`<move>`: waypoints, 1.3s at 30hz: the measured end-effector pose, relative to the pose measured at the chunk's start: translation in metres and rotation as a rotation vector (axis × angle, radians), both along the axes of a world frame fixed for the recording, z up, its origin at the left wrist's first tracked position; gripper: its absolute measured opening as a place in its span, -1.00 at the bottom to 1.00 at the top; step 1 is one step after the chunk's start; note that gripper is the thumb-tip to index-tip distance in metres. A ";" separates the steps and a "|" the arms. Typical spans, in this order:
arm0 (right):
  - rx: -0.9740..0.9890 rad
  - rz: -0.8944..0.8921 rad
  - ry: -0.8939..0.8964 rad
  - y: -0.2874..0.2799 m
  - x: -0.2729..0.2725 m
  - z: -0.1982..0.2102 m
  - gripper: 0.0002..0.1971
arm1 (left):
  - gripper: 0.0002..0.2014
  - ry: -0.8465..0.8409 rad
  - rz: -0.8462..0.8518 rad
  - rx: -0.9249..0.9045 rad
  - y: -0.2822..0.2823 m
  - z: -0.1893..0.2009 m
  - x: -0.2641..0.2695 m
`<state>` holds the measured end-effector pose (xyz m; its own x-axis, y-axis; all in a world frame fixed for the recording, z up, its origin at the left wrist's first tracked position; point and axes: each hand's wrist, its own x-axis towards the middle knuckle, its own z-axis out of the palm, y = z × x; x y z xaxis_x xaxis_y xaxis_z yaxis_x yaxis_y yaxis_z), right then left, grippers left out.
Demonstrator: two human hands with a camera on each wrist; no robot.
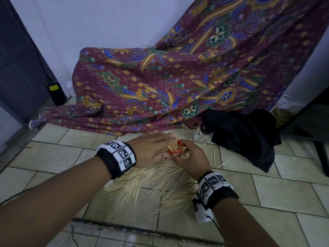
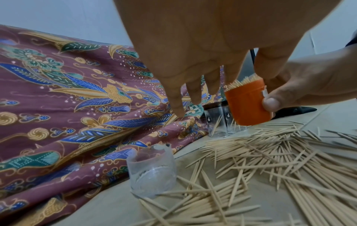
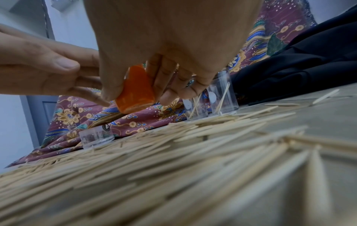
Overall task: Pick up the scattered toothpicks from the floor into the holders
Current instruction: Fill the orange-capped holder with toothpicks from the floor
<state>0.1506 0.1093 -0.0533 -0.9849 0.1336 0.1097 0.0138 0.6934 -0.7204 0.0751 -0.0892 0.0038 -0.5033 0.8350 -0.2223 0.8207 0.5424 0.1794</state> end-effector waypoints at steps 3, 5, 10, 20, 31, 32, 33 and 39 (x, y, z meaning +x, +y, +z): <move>-0.006 0.004 0.003 0.000 0.000 0.001 -0.46 | -0.39 -0.023 0.002 0.007 0.000 0.001 0.000; -0.009 0.004 0.000 0.000 -0.001 0.001 -0.46 | -0.37 -0.045 0.019 0.081 0.000 0.000 -0.002; -0.026 -0.005 -0.011 0.000 -0.001 0.001 -0.46 | -0.49 -0.079 0.073 0.151 -0.007 -0.002 -0.009; -0.016 0.000 -0.029 0.000 -0.001 0.001 -0.47 | -0.47 -0.052 0.208 0.086 -0.036 0.004 -0.003; 0.001 0.015 -0.024 -0.002 -0.001 0.002 -0.46 | -0.17 0.041 0.304 -0.177 -0.049 -0.032 0.024; 0.001 0.014 -0.025 -0.002 -0.001 0.002 -0.46 | -0.18 0.035 0.337 -0.194 -0.051 -0.032 0.023; -0.001 0.013 -0.025 -0.003 -0.001 0.001 -0.46 | -0.21 0.029 0.363 -0.207 -0.052 -0.032 0.023; -0.008 0.015 -0.029 -0.002 -0.001 0.002 -0.48 | -0.52 0.026 0.382 -0.209 -0.051 -0.031 0.018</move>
